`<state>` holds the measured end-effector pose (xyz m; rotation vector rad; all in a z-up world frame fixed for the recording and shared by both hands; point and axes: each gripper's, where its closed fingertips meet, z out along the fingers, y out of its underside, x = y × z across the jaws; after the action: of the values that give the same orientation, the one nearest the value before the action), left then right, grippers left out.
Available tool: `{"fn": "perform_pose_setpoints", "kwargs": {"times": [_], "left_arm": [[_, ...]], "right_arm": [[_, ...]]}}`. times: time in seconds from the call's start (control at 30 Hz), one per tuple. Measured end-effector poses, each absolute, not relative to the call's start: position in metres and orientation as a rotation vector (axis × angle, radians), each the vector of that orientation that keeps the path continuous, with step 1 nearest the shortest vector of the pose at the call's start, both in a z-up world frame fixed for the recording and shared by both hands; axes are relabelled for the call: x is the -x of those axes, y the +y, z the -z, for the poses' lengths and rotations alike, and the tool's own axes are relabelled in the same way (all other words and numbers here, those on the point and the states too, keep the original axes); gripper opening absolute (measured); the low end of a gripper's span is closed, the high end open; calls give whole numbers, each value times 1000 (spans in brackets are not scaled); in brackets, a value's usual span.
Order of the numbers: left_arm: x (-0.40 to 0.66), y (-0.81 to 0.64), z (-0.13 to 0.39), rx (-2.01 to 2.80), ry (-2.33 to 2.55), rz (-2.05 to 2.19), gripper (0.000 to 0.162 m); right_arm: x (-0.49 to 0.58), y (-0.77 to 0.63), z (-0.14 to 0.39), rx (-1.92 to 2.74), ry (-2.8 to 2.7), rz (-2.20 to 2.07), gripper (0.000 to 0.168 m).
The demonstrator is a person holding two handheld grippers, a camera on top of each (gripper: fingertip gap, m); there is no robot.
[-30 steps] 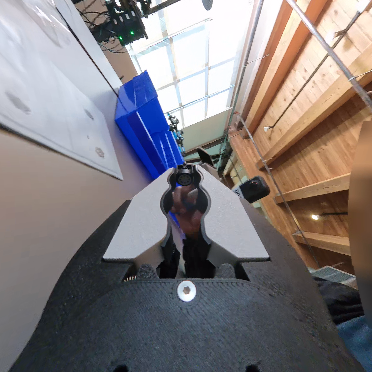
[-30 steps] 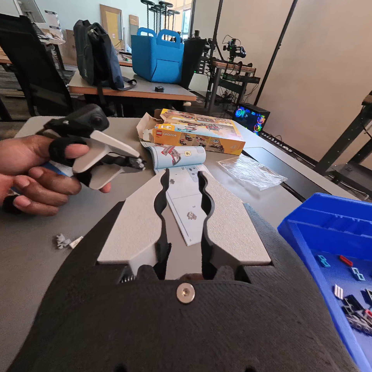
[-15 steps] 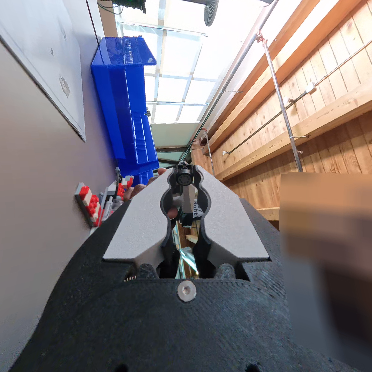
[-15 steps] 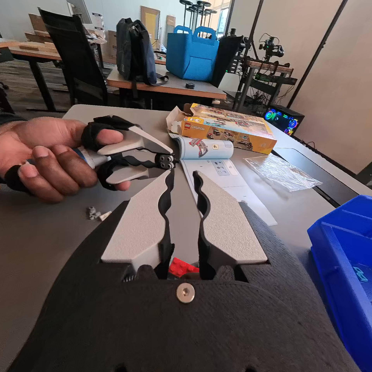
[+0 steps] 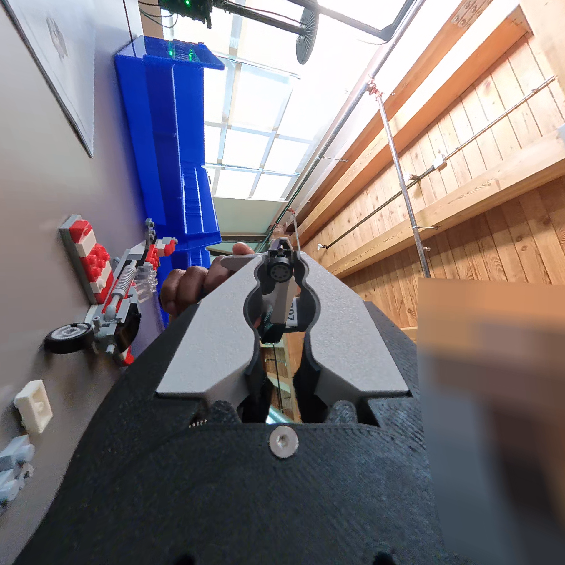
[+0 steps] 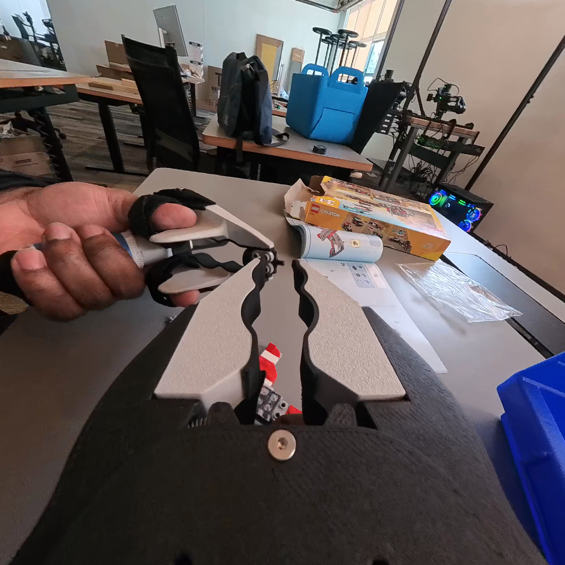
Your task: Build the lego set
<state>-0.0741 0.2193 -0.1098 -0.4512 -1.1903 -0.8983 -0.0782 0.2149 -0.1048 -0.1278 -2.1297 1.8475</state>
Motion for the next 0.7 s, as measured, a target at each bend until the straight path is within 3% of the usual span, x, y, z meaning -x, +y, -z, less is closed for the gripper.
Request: {"fn": "perform_pose_setpoints", "kwargs": {"times": [0.7], "left_arm": [[77,201,110,358,-1151,786,20]], "right_arm": [[71,195,107,81,-2057,-1730,18]]}}
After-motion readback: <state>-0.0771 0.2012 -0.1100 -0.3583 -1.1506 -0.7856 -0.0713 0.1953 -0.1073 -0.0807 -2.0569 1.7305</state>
